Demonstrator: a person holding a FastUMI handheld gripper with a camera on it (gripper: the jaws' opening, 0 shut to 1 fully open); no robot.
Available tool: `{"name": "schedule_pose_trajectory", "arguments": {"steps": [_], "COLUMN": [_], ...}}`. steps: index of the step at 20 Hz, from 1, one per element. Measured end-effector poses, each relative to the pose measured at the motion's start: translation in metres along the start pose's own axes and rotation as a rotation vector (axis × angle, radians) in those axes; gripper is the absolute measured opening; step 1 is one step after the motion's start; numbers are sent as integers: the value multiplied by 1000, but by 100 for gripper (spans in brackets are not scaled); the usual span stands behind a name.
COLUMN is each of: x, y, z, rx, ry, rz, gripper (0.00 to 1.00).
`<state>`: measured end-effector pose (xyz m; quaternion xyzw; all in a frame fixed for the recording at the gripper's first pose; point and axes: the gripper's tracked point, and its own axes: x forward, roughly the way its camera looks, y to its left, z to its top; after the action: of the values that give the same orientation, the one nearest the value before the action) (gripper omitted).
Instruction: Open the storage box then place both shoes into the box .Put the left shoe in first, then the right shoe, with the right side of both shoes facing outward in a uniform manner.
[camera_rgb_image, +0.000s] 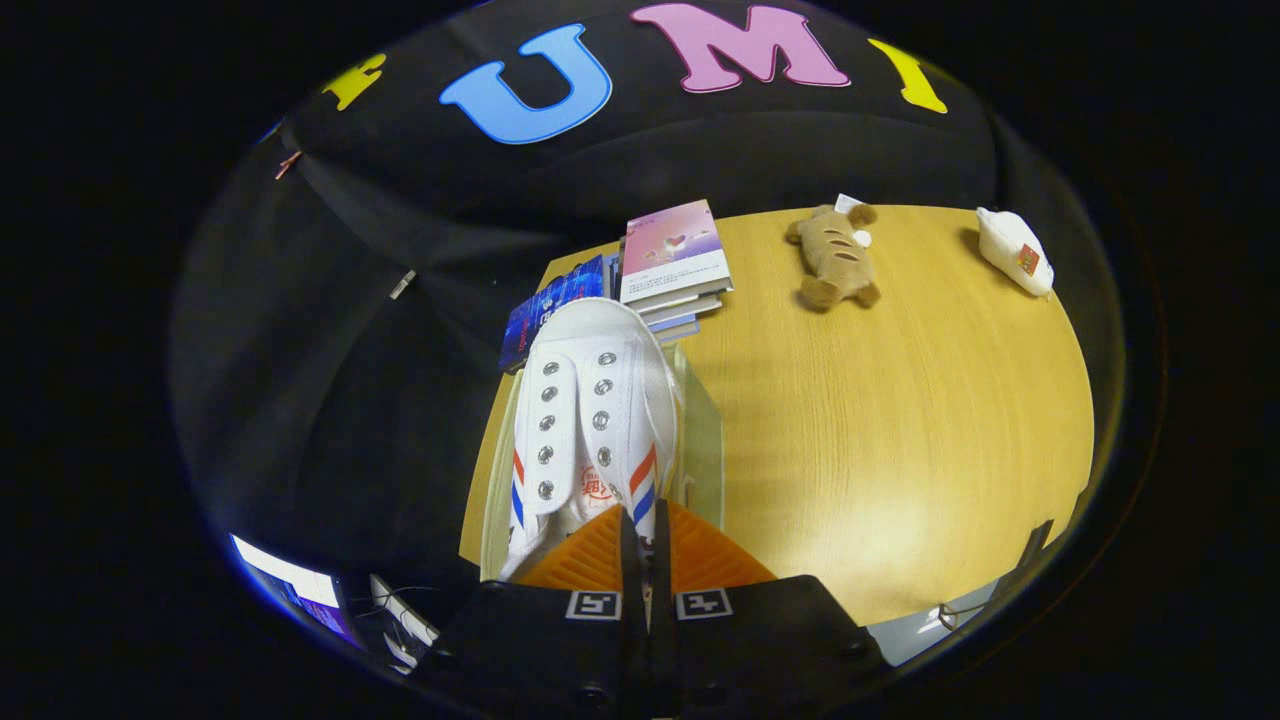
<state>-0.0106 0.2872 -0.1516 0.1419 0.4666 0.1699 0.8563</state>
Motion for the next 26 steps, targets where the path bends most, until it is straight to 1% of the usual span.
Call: {"name": "schedule_pose_trajectory", "arguments": {"steps": [4, 8, 9, 10, 11, 12, 13, 14, 17, 18, 21, 26], "x": [28, 46, 50, 53, 51, 46, 46, 41, 24, 16, -11, -74], "y": [11, 5, 8, 14, 25, 34, 38, 39, 22, 14, -8, -53], "z": [-19, -30, -33, -38, -35, -27, -20, -15, -5, 0, 16, 62], "rx": [1, -48, -52, -55, -50, -46, -46, -60, -133, -149, -170, -195], "ry": [60, 89, 101, 122, 119, 89, 64, 50, -7, -34, -130, -332], "rz": [-38, -101, -96, -66, -25, 4, 32, 42, 20, 7, -16, -47], "gripper": [5, 5, 7, 10, 25, 40, 44, 63, 90, 96, 99, 99]}}
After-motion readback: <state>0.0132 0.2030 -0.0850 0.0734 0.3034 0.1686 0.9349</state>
